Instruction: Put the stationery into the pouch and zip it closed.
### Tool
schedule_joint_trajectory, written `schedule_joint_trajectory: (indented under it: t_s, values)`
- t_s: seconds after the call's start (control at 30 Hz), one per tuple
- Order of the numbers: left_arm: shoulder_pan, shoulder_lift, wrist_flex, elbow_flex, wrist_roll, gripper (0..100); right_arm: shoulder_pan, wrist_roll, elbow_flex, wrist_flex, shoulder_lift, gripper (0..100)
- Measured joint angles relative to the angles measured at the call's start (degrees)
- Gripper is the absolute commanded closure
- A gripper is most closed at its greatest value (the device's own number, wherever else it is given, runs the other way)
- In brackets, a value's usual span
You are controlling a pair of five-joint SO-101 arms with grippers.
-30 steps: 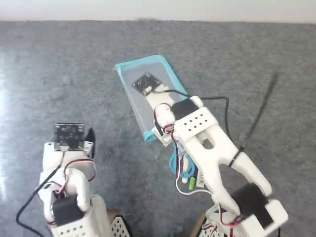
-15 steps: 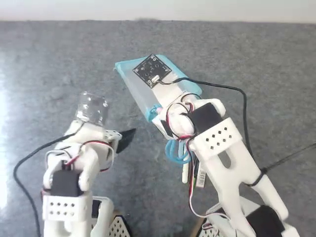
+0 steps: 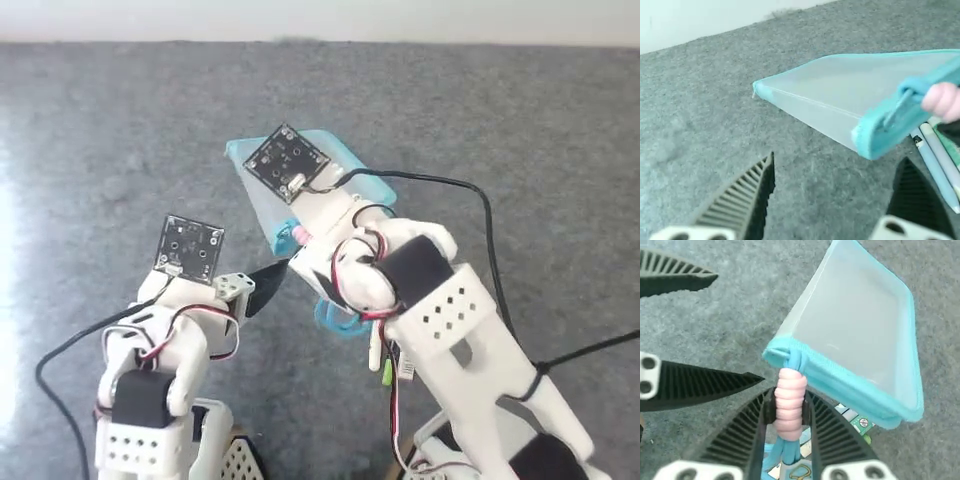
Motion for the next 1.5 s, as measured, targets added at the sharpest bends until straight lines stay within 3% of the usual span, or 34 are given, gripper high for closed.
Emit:
schedule_joint_trajectory:
  t_s: [0.3,1.33,1.5]
  values:
    - [0.09,-0.09,-4.40,3.16,0.18,64,-0.70,0.00,0.00,1.67,-3.08,99.2]
    - [0.44,0.00,-7.56,6.59,0.18,68,-0.97,1.41,3.78,2.99,-3.16,99.2]
    - [0.53,-0.44,-11.78,10.37,0.53,72,-0.97,1.41,0.53,5.10,-3.08,99.2]
